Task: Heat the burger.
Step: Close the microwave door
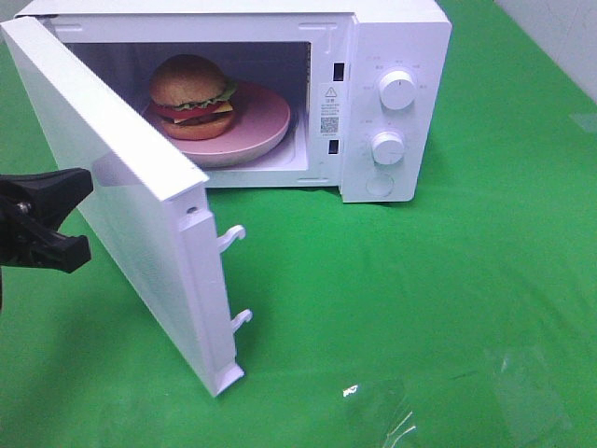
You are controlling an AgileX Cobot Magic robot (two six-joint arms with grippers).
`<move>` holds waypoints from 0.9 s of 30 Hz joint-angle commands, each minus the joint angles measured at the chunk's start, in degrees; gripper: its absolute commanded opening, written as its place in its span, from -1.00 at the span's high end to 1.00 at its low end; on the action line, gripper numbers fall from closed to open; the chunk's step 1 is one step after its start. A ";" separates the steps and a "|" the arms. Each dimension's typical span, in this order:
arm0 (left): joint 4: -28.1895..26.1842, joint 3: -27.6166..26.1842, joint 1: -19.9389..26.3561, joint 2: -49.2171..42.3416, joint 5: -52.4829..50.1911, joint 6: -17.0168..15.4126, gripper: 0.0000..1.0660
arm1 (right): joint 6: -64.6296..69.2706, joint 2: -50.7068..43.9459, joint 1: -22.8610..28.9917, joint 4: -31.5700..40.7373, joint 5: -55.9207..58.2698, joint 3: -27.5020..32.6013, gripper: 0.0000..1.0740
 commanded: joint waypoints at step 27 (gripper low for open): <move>-18.51 -27.22 -19.37 18.51 4.70 3.27 1.00 | 0.40 -1.43 -0.17 0.06 -0.80 0.29 -0.41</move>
